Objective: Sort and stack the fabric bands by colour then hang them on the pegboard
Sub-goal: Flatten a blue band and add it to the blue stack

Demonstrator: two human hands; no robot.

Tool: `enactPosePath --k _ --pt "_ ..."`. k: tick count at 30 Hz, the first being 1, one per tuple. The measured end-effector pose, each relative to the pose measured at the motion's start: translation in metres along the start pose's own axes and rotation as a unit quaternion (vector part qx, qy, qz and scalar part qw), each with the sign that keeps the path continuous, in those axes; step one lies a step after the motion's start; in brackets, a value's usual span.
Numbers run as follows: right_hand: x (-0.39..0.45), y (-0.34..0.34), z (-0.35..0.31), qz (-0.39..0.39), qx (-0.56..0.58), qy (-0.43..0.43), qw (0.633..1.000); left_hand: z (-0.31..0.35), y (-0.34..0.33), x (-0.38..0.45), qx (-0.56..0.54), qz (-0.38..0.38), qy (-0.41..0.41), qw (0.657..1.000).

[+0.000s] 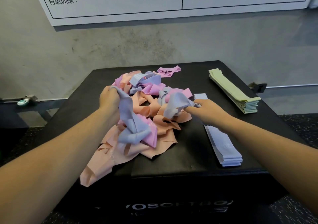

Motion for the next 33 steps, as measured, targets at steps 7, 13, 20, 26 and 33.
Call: enactPosePath --k 7,13,20,26,33 --pt "-0.014 0.006 -0.013 0.007 0.031 0.013 0.999 -0.001 -0.029 -0.027 0.146 -0.186 -0.003 0.972" --pt "-0.043 0.018 -0.035 -0.013 0.038 0.078 0.996 0.010 -0.041 -0.090 0.154 -0.301 -0.096 0.936" --pt "-0.082 0.018 -0.053 -0.042 0.027 0.119 0.992 0.010 -0.059 -0.173 0.116 -0.376 -0.009 0.919" --pt "-0.117 0.025 -0.052 -0.046 0.085 0.127 0.987 0.013 -0.045 -0.195 0.057 -0.310 0.045 0.948" --pt "-0.142 0.035 -0.038 -0.062 0.327 0.106 0.937 0.031 -0.025 -0.204 -0.095 -0.233 0.114 0.961"
Point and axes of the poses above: each hand's wrist, its own x-axis towards the middle knuckle, its own y-axis out of the back of the hand, z = x × y, the point moved 5 cm from there along x, towards the middle knuckle, and after that the axes turned 11 degrees about -x, right-handed, at the moved point
